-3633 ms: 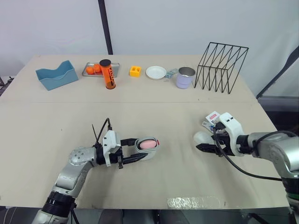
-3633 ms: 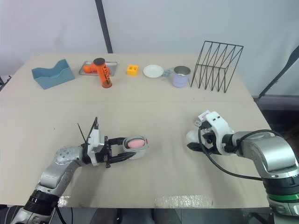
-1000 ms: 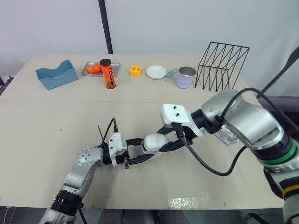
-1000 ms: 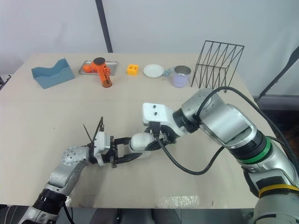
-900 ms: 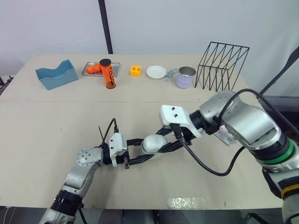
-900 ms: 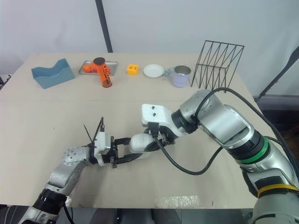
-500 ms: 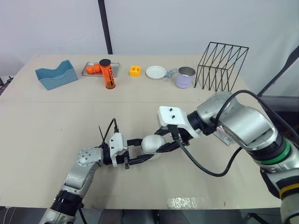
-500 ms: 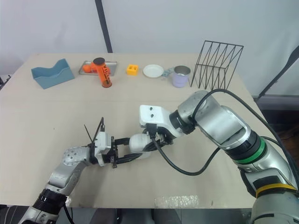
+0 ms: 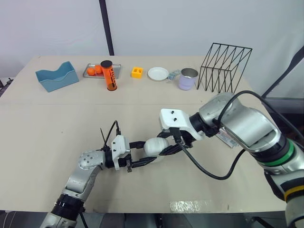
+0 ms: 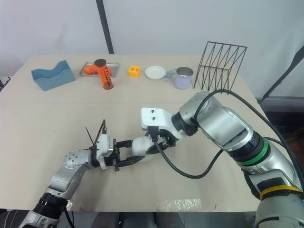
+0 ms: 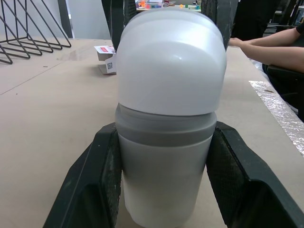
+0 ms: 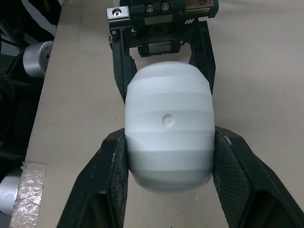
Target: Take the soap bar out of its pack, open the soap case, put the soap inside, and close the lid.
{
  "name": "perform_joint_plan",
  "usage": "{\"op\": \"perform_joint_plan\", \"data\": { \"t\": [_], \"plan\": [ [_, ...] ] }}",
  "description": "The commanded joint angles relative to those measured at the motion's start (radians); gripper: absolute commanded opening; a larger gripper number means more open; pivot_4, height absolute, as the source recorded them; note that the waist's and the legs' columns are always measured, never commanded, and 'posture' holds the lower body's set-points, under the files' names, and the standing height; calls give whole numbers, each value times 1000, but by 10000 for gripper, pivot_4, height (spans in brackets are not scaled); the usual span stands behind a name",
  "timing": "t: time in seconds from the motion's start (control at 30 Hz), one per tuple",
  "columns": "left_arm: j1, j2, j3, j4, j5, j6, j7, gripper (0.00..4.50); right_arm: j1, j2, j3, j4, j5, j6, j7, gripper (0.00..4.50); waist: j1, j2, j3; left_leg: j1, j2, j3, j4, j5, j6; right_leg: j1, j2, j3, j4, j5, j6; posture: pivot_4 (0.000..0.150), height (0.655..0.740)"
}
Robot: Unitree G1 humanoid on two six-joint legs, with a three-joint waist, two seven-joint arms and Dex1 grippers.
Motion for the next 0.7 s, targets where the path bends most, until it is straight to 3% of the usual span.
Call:
{"op": "perform_joint_plan", "data": {
  "t": [0.03, 0.7],
  "plan": [
    [11, 9, -4, -53, -9, -9, -5, 20055, 11, -2, 46, 31, -15, 13, 8, 19330, 0, 0, 0, 0, 0, 0, 0, 0, 0, 0, 0, 0, 0, 0, 0, 1500, 7400],
    [5, 5, -10, -50, -9, -8, -5, 20055, 4, 3, 55, 48, -19, 19, 10, 19330, -1, 0, 0, 1, 0, 0, 0, 0, 0, 0, 0, 0, 0, -1, 2, 1500, 7400]
  ]
}}
